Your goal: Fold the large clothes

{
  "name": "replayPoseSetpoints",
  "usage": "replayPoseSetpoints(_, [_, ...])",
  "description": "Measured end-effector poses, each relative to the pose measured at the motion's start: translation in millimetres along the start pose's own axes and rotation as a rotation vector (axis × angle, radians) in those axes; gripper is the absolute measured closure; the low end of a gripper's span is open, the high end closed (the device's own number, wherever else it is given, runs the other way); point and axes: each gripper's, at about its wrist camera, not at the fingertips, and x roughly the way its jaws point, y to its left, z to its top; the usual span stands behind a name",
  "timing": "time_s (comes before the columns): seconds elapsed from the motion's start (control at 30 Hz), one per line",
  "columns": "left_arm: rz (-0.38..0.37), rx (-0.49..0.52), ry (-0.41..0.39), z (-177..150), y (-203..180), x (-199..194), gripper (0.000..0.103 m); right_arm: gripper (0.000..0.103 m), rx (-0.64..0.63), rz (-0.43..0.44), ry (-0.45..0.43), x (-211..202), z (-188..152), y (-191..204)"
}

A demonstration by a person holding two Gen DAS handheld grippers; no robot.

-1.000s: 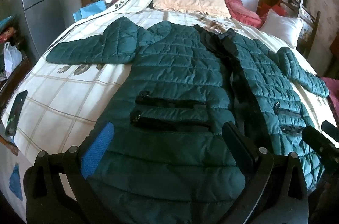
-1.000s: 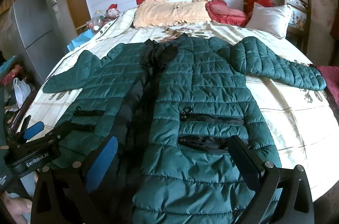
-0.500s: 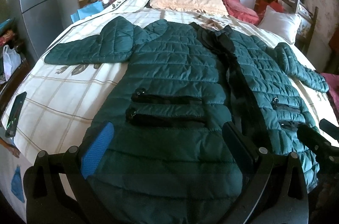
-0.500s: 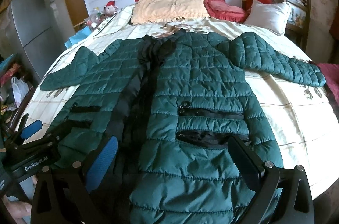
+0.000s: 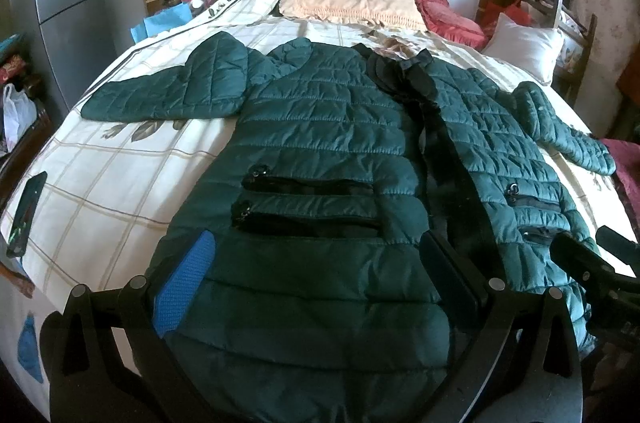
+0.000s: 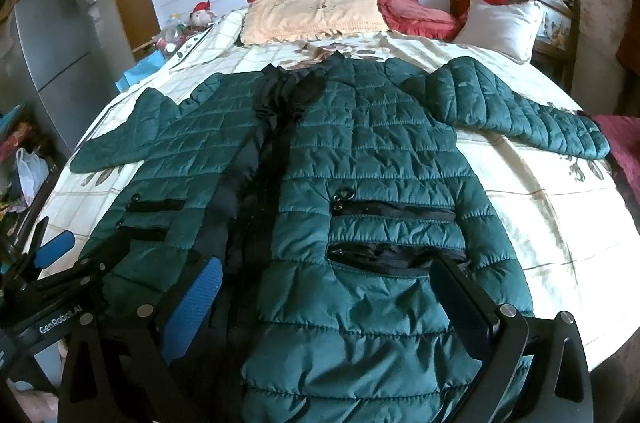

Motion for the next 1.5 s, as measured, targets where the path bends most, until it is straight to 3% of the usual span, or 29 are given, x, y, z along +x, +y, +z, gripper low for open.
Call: replayPoseSetpoints(1.5, [0.0,-0.003,0.001,3.6,-1.8,1.5,0.001,0.0,0.021,0.021,0.025,18.9,9.6,0.3])
